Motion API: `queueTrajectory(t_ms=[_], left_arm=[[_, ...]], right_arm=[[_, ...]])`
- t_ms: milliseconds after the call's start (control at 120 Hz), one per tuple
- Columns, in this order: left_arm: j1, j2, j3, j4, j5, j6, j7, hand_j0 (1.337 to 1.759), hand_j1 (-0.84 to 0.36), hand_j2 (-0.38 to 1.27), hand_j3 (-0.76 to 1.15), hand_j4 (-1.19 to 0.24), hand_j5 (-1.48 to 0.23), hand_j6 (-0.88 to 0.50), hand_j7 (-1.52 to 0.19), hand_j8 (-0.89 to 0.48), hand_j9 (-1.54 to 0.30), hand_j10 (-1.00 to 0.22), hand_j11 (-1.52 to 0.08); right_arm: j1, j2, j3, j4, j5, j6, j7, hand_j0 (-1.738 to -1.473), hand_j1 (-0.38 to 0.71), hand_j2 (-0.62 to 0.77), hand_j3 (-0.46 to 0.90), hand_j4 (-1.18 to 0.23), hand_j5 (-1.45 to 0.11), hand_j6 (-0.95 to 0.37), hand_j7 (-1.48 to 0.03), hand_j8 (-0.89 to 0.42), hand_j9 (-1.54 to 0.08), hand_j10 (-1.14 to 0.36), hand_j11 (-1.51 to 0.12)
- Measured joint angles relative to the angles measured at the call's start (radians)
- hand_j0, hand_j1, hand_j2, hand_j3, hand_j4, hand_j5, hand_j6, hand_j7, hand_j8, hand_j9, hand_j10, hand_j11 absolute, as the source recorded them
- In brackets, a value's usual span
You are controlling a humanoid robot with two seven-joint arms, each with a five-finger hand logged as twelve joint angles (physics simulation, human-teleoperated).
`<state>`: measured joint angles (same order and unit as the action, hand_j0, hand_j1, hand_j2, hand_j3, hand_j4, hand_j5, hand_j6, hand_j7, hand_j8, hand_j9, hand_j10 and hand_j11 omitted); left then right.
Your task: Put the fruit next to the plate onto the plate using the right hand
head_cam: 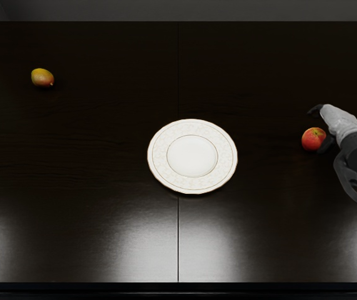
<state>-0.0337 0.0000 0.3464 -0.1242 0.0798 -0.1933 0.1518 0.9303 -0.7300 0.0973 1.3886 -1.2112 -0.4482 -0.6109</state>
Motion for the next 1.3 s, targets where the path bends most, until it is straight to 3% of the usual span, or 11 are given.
queueTrajectory(t_ms=[400, 633, 850, 1300], left_arm=[[0.000, 0.000, 0.000, 0.000, 0.000, 0.000, 0.000, 1.658, 0.07, 0.05, 0.00, -0.23, -0.30, -0.23, -0.30, -0.23, -0.30, -0.23, -0.30], [0.000, 0.000, 0.000, 0.000, 0.000, 0.000, 0.000, 1.658, 0.07, 0.05, 0.00, -0.23, -0.30, -0.23, -0.30, -0.23, -0.30, -0.23, -0.30], [0.000, 0.000, 0.000, 0.000, 0.000, 0.000, 0.000, 1.658, 0.07, 0.05, 0.00, -0.23, -0.30, -0.23, -0.30, -0.23, -0.30, -0.23, -0.30], [0.000, 0.000, 0.000, 0.000, 0.000, 0.000, 0.000, 1.658, 0.07, 0.05, 0.00, -0.23, -0.30, -0.23, -0.30, -0.23, -0.30, -0.23, -0.30]], right_arm=[[-0.021, 0.028, 0.001, -0.012, -0.002, -0.030, 0.000, -1.657, 0.15, -0.14, 0.00, -0.38, -0.51, -0.39, -0.50, -0.39, -0.51, -0.39, -0.51], [-0.031, 0.046, 0.001, -0.013, -0.004, -0.032, 0.000, -1.658, 0.14, -0.09, 0.00, -0.42, -0.52, -0.42, -0.53, -0.36, -0.53, -0.41, -0.53], [-0.031, 0.050, 0.002, -0.012, 0.002, -0.032, 0.000, -1.658, 0.22, -0.09, 0.00, -0.51, -0.59, -0.49, -0.62, -0.38, -0.61, -0.47, -0.62], [-0.021, 0.054, 0.008, -0.009, 0.019, -0.026, 0.000, -1.655, 0.23, 0.13, 0.00, -0.60, -0.78, -0.51, -0.78, -0.38, -0.79, -0.47, -0.80]])
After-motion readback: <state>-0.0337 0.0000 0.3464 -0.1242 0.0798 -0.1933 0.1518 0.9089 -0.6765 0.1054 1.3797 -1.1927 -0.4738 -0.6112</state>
